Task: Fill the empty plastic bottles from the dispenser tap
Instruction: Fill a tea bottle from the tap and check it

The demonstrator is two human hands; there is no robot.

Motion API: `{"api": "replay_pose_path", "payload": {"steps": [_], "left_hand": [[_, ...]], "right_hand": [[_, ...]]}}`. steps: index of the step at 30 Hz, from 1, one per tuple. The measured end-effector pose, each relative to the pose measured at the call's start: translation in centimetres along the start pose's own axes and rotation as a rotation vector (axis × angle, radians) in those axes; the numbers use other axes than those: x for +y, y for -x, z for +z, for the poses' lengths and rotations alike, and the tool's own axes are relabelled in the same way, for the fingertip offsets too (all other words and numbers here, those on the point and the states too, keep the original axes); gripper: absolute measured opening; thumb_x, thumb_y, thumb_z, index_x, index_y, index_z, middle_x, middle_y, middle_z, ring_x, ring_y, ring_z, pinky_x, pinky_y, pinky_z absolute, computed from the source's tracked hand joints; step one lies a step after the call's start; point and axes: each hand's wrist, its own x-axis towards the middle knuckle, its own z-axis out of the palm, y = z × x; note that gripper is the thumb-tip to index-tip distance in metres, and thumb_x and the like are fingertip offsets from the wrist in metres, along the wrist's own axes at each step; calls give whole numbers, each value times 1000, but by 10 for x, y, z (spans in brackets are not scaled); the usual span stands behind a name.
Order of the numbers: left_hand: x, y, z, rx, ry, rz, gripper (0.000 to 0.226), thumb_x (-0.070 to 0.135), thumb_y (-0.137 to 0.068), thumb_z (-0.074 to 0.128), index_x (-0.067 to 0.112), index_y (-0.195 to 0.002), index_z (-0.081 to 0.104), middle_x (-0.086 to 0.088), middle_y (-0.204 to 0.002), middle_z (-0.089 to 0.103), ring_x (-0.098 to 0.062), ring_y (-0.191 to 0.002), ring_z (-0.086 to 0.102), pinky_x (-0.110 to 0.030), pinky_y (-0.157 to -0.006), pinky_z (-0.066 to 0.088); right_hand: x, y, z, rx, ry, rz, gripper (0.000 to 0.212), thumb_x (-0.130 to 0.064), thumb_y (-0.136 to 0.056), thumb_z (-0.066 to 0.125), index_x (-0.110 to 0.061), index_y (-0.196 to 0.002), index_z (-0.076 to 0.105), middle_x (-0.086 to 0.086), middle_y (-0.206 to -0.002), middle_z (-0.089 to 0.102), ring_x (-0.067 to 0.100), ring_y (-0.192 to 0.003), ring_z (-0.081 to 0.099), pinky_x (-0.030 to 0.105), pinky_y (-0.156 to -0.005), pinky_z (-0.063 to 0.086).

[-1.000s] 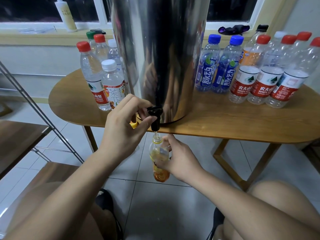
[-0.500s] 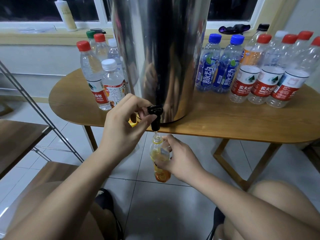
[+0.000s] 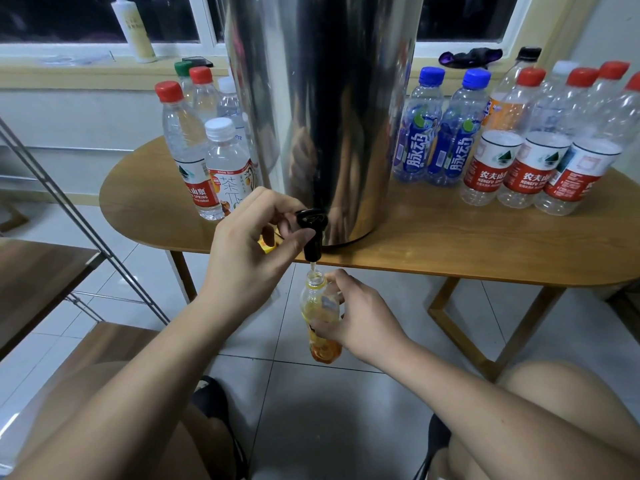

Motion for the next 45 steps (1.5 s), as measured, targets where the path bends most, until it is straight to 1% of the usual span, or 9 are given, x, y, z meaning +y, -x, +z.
{"api": "replay_pose_path", "payload": {"steps": [4,7,10,14,21,27,34,45], "left_hand": [[-1,0,-1,-8,-6,-11,20,5,-93,84,13,-103,69,-1,-85,60,-23,-81,59,-42,-69,49],[-1,0,-2,-15,-18,-13,18,7,-94,84,12,-104,70,-1,-85,61,-22,-81,59,-41,-69,49],[0,0,-2,-11,-26,-12,18,7,-94,84,12,-104,70,-1,-85,61,-21,-81,59,-38,-69,48],[2,0,-2,-1,-58,7,21,7,-93,85,14,-104,68,1,-87,61,-19,-81,59,-31,-69,47],[1,1,-2,7,-124,40,18,10,-94,86,10,-103,70,0,-89,61,-16,-82,57,-35,-69,48],[0,1,-2,6,-110,33,17,11,-94,85,9,-103,70,-1,-90,61,-17,-82,58,-36,-69,49],[-1,1,-2,1,-95,23,17,10,-94,85,9,-103,70,-1,-89,61,-17,-81,58,-37,-68,49],[1,0,-2,5,-94,17,18,9,-94,85,11,-102,70,-1,-88,61,-13,-80,58,-31,-68,46]], "right_hand": [[0,-1,2,7,2,-15,65,-50,-80,84,-36,-134,51,-7,-119,67,18,-105,67,42,-86,59],[0,-1,2,2,16,-14,66,-51,-81,84,-36,-136,51,-8,-121,67,18,-106,67,42,-88,58],[1,-1,1,-4,14,-15,66,-50,-81,85,-36,-136,50,-8,-123,66,16,-107,66,40,-90,58],[1,-2,2,-8,17,-10,65,-51,-81,85,-39,-134,49,-11,-121,65,15,-106,65,39,-87,58],[-1,-4,4,-18,56,6,66,-52,-80,82,-40,-133,46,-10,-122,65,18,-107,66,42,-90,58],[-1,-4,4,-16,61,3,67,-54,-81,84,-40,-133,44,-10,-122,64,17,-108,65,42,-90,58],[-1,-4,5,-10,55,10,66,-53,-81,83,-39,-134,46,-10,-121,65,18,-106,66,43,-89,58],[-3,-4,3,-15,52,9,66,-51,-80,84,-38,-133,47,-9,-123,66,18,-107,67,43,-90,58]]}}
